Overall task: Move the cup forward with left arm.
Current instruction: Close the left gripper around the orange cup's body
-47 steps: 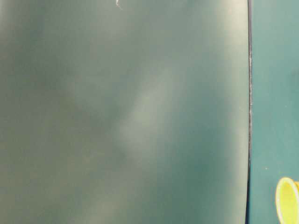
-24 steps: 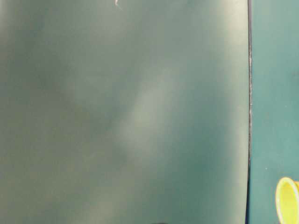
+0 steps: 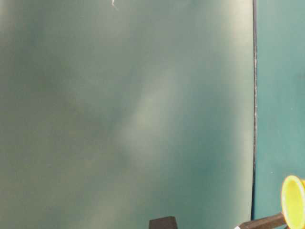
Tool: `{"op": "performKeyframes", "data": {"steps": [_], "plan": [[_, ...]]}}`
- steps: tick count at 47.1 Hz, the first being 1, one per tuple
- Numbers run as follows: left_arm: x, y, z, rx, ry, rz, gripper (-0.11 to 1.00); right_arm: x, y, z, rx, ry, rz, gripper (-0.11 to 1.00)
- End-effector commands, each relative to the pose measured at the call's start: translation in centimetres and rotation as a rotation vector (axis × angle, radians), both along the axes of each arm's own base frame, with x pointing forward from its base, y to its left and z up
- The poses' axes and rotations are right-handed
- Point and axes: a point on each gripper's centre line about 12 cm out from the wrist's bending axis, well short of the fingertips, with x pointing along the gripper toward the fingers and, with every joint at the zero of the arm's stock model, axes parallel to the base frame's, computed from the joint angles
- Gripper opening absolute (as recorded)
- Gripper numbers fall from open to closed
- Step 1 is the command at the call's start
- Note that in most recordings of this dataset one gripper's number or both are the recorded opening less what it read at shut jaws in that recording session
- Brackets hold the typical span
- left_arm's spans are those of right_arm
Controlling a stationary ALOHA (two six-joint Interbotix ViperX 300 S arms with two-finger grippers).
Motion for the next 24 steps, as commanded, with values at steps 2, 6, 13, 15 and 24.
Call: {"op": "performKeyframes", "data": {"steps": [2,6,13,15,24], "plan": [[0.8,0.2,0.9,0.007,-0.050,0.003,0.79,0.2,-0.1,1.3,0.001,-0.034,-0.002,0.00],[1.1,0.3,1.0,0.005,-0.060,0.004,0.79,0.2,-0.1,1.2,0.003,-0.028,-0.002,0.00],[1.6,0.1,1.2,0.007,-0.073,-0.002,0.79,0.2,-0.1,1.2,0.002,-0.022,-0.002,0.00],[1.7,0.2,1.3,0.007,-0.083,0.000,0.79,0.2,-0.1,1.2,0.002,-0.023,-0.002,0.00],[2.3,-0.1,0.8,0.007,-0.076,-0.009,0.79,0.2,-0.1,1.1,0.002,-0.020,-0.002,0.00]]}}
